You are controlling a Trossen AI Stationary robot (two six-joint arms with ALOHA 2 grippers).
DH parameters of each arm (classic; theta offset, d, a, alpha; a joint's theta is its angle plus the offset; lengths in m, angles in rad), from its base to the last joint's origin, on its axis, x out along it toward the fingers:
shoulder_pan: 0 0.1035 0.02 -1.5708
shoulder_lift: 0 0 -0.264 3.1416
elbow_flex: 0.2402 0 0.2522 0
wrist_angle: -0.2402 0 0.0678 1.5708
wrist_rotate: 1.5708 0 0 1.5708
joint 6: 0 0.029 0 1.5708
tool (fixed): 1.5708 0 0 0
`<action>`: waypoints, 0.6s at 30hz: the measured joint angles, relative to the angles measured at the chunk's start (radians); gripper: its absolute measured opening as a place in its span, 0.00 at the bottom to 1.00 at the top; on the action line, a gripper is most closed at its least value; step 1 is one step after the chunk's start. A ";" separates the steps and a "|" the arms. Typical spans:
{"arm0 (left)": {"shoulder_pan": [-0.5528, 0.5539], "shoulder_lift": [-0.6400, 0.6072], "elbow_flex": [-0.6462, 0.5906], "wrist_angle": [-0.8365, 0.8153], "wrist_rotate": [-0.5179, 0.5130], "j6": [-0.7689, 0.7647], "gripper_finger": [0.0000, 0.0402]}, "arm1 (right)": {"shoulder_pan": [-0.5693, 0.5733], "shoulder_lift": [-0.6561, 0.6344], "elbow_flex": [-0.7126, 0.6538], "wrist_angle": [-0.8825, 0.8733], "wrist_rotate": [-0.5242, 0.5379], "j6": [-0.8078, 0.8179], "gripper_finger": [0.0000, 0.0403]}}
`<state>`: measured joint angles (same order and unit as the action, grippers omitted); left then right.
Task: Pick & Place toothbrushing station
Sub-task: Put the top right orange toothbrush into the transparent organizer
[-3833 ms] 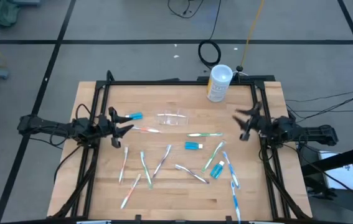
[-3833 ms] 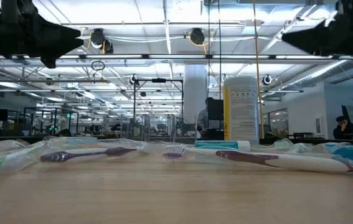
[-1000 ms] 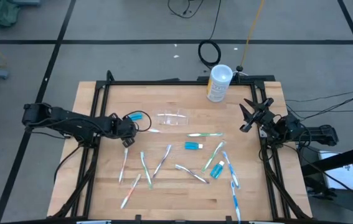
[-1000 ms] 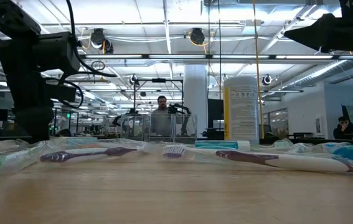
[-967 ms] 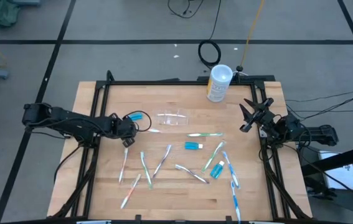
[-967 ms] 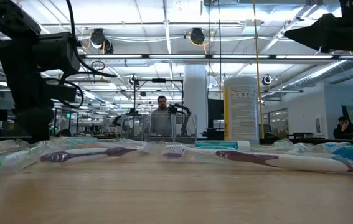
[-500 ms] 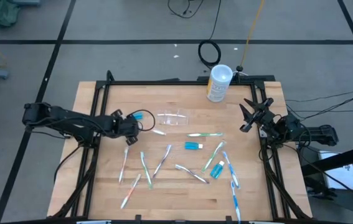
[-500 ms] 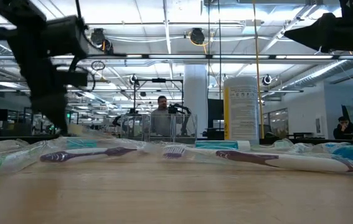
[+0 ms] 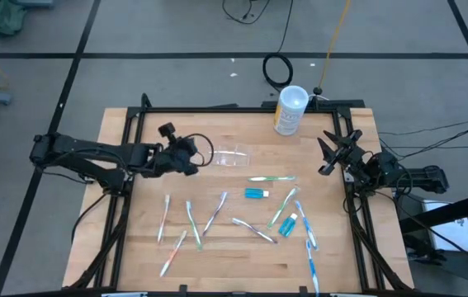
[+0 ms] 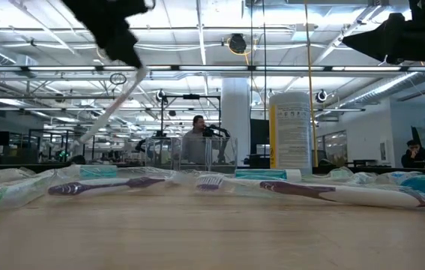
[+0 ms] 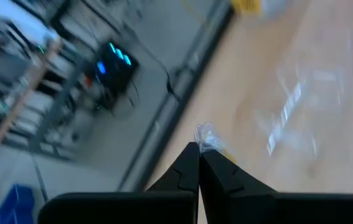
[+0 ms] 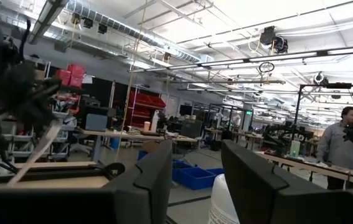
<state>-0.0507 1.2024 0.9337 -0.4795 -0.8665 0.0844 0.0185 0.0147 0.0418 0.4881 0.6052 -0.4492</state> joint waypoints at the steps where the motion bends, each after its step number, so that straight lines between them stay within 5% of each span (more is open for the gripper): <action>1: 0.003 0.000 0.000 0.060 -0.002 0.049 0.00 | 0.000 0.000 0.000 0.000 0.000 0.000 0.32; 10: 0.069 0.027 0.000 0.430 -0.001 0.356 0.00 | 0.000 0.000 0.000 0.000 0.000 -0.005 0.32; 18: 0.144 0.095 0.000 0.481 -0.001 0.366 0.00 | 0.000 0.000 0.000 0.001 0.000 -0.007 0.32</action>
<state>0.0928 1.2969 0.9337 0.0019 -0.8677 0.4503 0.0185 0.0143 0.0418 0.4892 0.6054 -0.4564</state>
